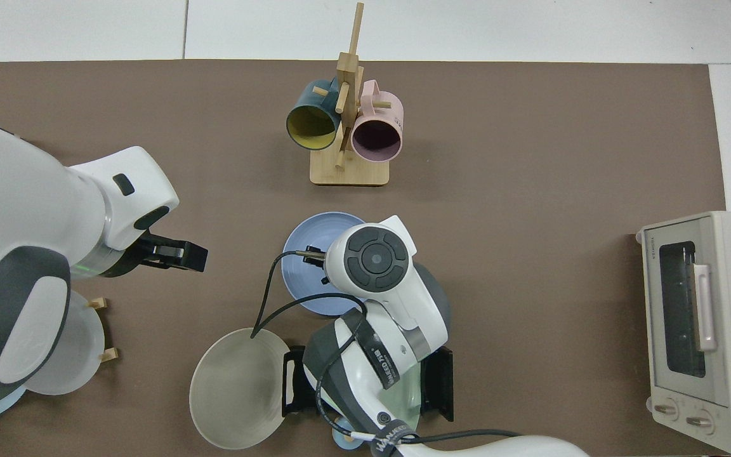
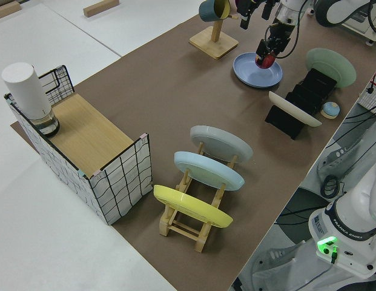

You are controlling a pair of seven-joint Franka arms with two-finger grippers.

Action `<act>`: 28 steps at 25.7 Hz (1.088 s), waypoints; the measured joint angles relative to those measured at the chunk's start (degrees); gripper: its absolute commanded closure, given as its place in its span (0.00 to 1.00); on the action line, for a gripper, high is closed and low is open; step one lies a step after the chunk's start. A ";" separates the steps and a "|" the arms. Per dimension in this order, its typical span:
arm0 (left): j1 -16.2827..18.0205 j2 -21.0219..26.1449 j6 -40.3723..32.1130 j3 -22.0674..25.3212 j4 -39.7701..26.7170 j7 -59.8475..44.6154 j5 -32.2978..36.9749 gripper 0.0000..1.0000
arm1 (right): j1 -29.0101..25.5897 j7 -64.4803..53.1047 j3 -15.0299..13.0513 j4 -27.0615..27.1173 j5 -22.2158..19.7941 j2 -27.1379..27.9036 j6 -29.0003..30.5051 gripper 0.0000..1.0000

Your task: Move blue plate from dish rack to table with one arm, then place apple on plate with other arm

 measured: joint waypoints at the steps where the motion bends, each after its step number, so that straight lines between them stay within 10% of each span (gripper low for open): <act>1: 0.01 0.13 -0.73 0.02 0.85 -0.01 0.02 0.00 | 0.15 0.40 0.00 0.00 0.30 0.21 0.00 1.00; 16: 1.47 6.84 -5.05 0.40 11.37 0.45 0.52 0.00 | 0.25 2.57 -0.49 -0.59 3.17 0.40 -0.02 0.88; 18: 1.53 6.72 -5.09 0.39 10.89 0.68 0.53 0.00 | 0.25 2.60 -0.49 -0.71 3.77 0.41 -0.02 0.76; 22: 1.53 6.00 -5.09 0.20 9.58 0.71 0.53 0.00 | 0.29 2.67 -0.45 -1.12 4.27 0.53 -0.02 0.01; 28: 1.52 4.55 -5.14 0.10 8.26 0.85 0.51 0.00 | 0.33 2.68 -0.45 -1.43 4.41 0.65 -0.02 0.01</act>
